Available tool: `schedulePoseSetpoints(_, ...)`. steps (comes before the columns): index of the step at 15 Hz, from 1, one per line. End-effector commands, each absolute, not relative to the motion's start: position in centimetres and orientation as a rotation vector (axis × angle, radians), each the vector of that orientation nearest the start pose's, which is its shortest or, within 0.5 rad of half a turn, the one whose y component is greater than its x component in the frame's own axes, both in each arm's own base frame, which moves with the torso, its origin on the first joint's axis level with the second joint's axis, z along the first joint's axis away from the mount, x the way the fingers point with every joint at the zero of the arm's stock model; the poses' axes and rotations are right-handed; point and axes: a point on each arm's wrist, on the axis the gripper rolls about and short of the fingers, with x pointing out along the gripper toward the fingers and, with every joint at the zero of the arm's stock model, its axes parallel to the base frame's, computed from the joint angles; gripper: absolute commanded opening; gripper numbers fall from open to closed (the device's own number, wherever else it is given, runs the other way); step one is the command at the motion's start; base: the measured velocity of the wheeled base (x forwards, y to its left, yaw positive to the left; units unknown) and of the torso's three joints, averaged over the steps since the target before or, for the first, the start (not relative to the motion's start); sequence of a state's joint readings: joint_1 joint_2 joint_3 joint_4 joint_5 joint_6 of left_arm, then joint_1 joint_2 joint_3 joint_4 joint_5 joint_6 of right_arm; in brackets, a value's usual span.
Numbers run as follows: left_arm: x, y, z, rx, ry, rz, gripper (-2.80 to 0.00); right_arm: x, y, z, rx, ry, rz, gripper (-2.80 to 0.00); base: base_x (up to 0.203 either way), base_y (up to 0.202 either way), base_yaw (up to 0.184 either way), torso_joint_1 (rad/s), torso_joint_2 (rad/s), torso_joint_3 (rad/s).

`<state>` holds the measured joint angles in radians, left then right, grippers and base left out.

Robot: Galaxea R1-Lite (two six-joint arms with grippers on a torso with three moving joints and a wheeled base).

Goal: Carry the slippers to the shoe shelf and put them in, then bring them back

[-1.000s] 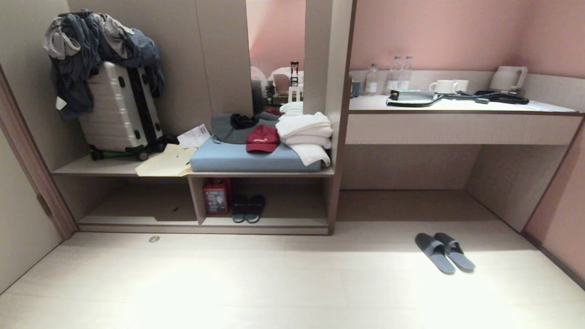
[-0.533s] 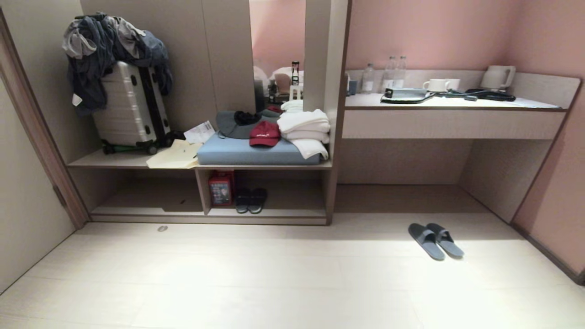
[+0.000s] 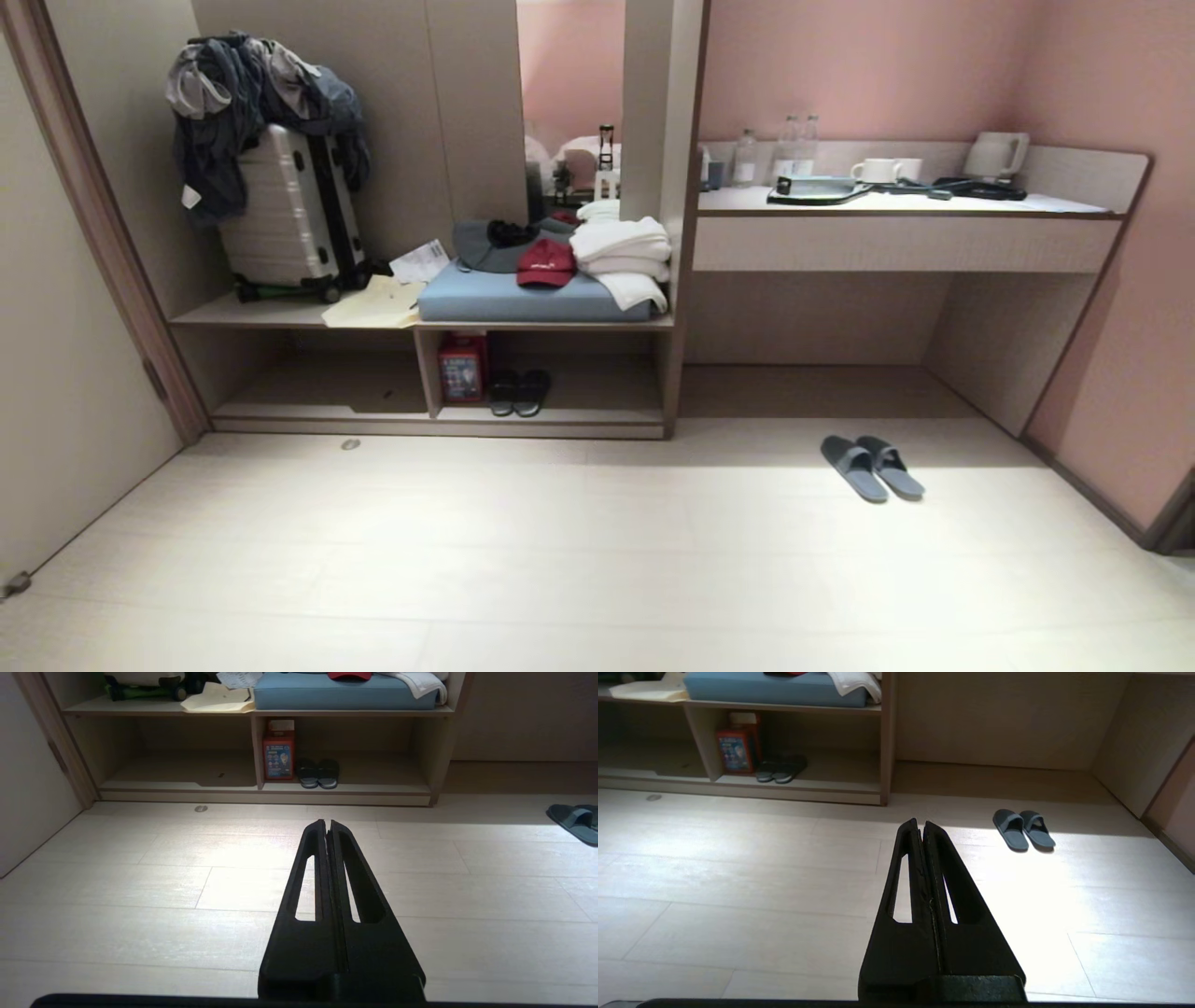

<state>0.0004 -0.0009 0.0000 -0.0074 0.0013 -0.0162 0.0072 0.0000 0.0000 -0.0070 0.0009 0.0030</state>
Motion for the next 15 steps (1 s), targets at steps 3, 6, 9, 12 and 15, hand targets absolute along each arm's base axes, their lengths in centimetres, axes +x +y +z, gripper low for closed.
schedulePoseSetpoints(3,-2.28,0.0,7.63,-0.017,-0.008,0.001,-2.8,-2.27,-0.01,7.58,0.003,-0.006,0.009,-2.8,-0.196,0.0,0.0,0.004,0.0,0.0)
schedulePoseSetpoints(6,-2.28,0.0,7.63,-0.017,-0.008,0.001,-2.8,-2.28,-0.01,7.62,0.003,-0.007,0.009,-2.8,-0.194,0.0,0.002,0.004,0.0,0.004)
schedulePoseSetpoints(9,-2.28,0.0,7.63,-0.017,-0.008,0.001,-2.8,-2.28,-0.01,7.61,0.003,-0.007,0.009,-2.8,-0.197,0.0,0.001,0.002,0.0,0.003)
schedulePoseSetpoints(12,-2.28,0.0,7.63,-0.017,-0.008,0.001,-2.8,-2.28,-0.01,7.63,0.003,-0.007,0.009,-2.8,-0.197,0.0,0.002,0.004,0.0,0.003)
schedulePoseSetpoints(15,-2.28,0.0,7.63,-0.016,-0.008,0.003,-2.8,-2.27,-0.01,7.58,0.003,-0.006,0.009,-2.8,-0.197,0.0,-0.001,0.0,0.0,0.002)
